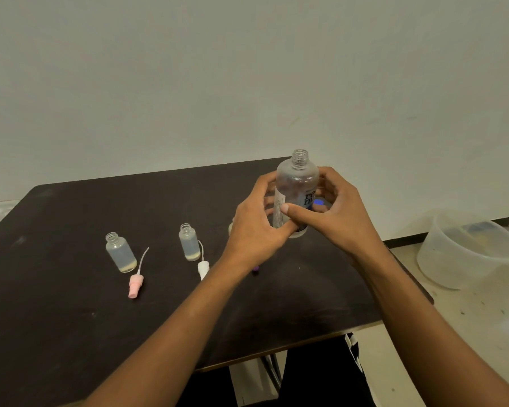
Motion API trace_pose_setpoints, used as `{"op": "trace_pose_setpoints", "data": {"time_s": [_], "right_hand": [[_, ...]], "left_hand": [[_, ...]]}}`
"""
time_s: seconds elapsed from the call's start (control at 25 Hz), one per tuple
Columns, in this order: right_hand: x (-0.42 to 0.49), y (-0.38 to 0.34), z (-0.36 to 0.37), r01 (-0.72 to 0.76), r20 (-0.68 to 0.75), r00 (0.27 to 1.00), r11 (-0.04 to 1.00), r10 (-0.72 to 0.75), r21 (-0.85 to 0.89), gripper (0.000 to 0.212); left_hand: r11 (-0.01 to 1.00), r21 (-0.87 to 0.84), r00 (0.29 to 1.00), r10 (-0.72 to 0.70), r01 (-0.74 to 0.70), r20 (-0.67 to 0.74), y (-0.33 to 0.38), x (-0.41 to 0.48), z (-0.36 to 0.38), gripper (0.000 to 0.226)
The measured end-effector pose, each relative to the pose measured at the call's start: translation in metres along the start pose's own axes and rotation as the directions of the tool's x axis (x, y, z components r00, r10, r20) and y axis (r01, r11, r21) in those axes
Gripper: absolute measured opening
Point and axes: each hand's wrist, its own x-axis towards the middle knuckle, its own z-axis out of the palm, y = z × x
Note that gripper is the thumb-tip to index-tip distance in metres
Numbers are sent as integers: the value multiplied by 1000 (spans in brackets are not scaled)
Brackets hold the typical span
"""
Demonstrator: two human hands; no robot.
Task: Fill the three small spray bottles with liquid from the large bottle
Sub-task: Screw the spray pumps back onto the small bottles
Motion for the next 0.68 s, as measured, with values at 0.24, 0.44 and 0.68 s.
{"op": "trace_pose_setpoints", "data": {"time_s": [0.24, 0.44, 0.68], "right_hand": [[3, 6, 3, 0, 27, 1000, 1000, 1, -8, 69], [7, 4, -5, -3, 79, 997, 1000, 2, 7, 62], [16, 5, -28, 0, 68, 998, 1000, -1, 3, 54]], "left_hand": [[1000, 20, 1000, -23, 23, -6, -6, 2, -2, 80], [1000, 5, 999, -26, 26, -21, -6, 4, -4, 77], [998, -4, 998, -55, 55, -31, -9, 10, -1, 78]]}}
